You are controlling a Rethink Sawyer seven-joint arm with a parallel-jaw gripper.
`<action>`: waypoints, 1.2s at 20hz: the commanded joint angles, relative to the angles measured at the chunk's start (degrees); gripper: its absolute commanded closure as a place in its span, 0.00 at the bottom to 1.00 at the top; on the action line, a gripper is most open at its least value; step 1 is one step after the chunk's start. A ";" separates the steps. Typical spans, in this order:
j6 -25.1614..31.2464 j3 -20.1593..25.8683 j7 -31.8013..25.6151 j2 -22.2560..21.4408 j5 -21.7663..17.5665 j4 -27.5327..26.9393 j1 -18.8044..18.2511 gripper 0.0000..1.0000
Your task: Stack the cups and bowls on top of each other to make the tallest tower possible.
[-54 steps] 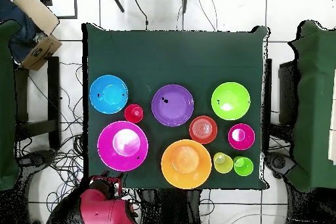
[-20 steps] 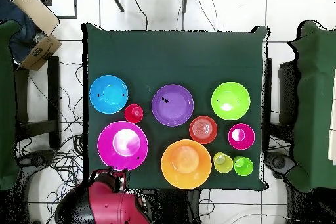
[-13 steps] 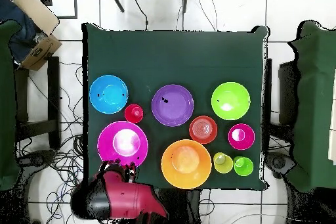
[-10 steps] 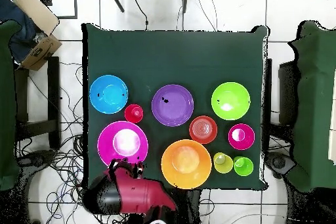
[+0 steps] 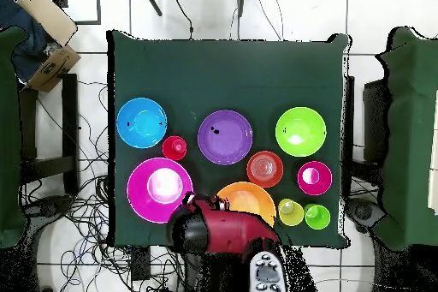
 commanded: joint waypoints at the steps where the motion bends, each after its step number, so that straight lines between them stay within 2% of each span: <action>1: 8.63 11.00 -9.43 3.08 -6.65 -9.24 -6.79 0.00; 4: 10.48 14.28 -10.74 2.32 -8.53 -9.32 -10.25 0.00; 7: 13.11 15.69 -11.64 0.99 -10.04 -9.23 -12.00 0.00; 10: 17.08 16.39 -10.21 0.18 -9.56 -10.47 -11.60 0.00; 15: 20.09 18.78 -9.25 -1.67 -8.96 -10.52 -13.08 0.00; 24: 17.34 15.79 -3.35 2.31 -11.89 -13.20 -8.55 0.00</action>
